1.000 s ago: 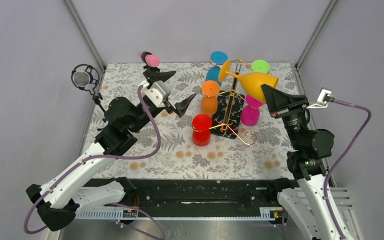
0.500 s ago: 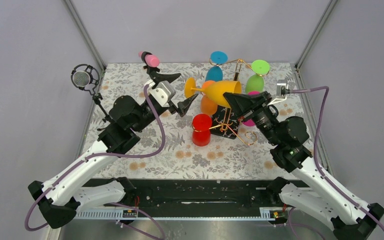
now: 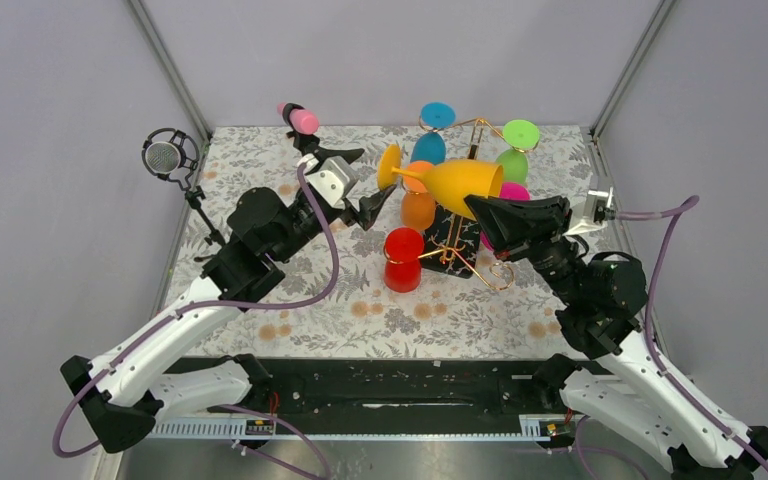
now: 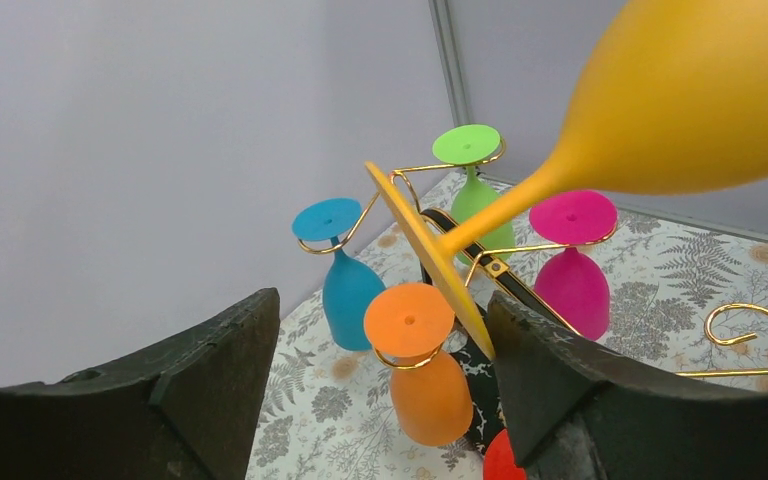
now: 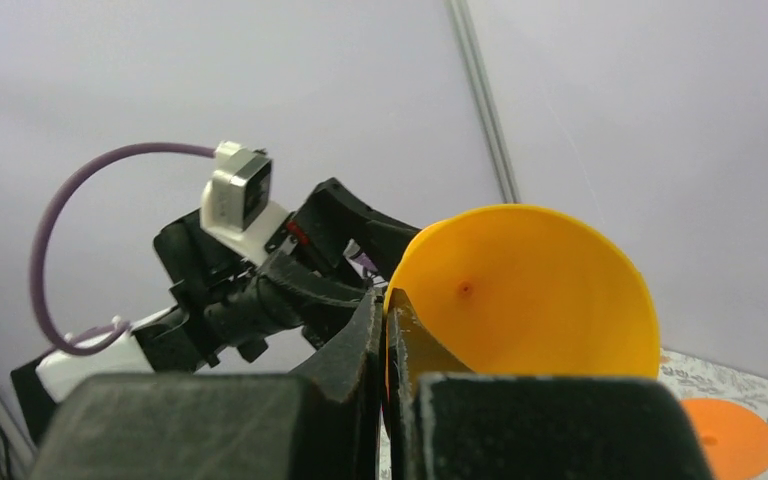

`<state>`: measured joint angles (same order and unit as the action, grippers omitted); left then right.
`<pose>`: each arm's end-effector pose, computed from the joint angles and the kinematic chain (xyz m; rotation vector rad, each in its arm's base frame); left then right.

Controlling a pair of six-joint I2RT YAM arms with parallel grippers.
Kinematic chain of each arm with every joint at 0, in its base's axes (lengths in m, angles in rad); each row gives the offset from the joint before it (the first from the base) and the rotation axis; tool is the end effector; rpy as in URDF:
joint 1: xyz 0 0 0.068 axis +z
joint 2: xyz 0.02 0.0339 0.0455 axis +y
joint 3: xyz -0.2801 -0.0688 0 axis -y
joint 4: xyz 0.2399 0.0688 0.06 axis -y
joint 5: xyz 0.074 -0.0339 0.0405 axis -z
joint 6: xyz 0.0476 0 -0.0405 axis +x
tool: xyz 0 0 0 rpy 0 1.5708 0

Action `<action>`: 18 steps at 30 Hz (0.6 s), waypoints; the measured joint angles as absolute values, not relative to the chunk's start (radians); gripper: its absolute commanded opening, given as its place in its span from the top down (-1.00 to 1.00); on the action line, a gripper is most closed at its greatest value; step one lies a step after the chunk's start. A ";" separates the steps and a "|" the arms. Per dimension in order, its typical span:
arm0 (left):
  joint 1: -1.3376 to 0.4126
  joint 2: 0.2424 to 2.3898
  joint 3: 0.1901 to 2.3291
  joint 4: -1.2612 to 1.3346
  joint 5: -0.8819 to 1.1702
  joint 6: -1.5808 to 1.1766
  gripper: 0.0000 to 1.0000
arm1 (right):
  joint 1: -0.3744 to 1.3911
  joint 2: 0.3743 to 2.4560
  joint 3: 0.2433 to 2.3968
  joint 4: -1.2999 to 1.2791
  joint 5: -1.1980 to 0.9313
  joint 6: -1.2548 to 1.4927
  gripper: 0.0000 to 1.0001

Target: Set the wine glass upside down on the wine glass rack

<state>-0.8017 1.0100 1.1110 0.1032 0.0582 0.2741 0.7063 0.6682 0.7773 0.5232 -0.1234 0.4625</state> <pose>0.1529 -0.1619 0.4592 0.7508 1.1620 -0.4816 0.0950 0.0888 0.4445 -0.2413 0.9729 1.1339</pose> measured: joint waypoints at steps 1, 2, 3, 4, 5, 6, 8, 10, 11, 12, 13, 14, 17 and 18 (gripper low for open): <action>-0.802 1.013 1.111 0.104 0.056 0.271 -0.44 | 0.706 0.668 0.777 0.530 -0.143 0.457 1.00; -0.802 1.016 1.111 0.103 0.055 0.266 -0.38 | 0.707 0.669 0.777 0.534 -0.160 0.452 1.00; -0.802 1.018 1.111 0.103 0.055 0.263 -0.27 | 0.707 0.672 0.777 0.536 -0.179 0.448 1.00; -0.802 1.019 1.111 0.103 0.055 0.261 -0.15 | 0.707 0.676 0.777 0.539 -0.194 0.445 1.00; -0.803 1.019 1.111 0.103 0.056 0.258 -0.04 | 0.707 0.682 0.777 0.543 -0.208 0.445 1.00; -0.805 1.019 1.111 0.103 0.056 0.253 0.08 | 0.707 0.688 0.777 0.548 -0.218 0.445 1.00; -0.808 1.019 1.111 0.103 0.058 0.249 0.44 | 0.707 0.699 0.777 0.562 -0.231 0.445 1.00; -0.810 1.019 1.111 0.102 0.059 0.239 0.94 | 0.707 0.707 0.776 0.571 -0.236 0.445 1.00; -0.813 1.018 1.111 0.104 0.063 0.237 1.00 | 0.707 0.712 0.774 0.575 -0.240 0.445 1.00; -0.813 1.018 1.111 0.104 0.048 0.235 1.00 | 0.707 0.714 0.772 0.579 -0.247 0.445 1.00; -0.812 1.018 1.110 0.118 0.037 0.228 1.00 | 0.707 0.714 0.767 0.576 -0.255 0.442 1.00; -0.811 1.018 1.110 0.131 0.028 0.224 1.00 | 0.707 0.715 0.761 0.572 -0.259 0.441 1.00; -0.809 1.011 1.110 0.136 0.004 0.229 1.00 | 0.709 0.718 0.755 0.559 -0.272 0.437 0.87; -0.809 1.011 1.110 0.134 -0.004 0.234 1.00 | 0.710 0.715 0.755 0.550 -0.273 0.430 0.83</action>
<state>-0.8093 1.0111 1.1103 0.1345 -0.0044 0.2337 0.7101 0.7151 0.7551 0.5503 -0.2733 0.4297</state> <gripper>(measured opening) 0.043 0.032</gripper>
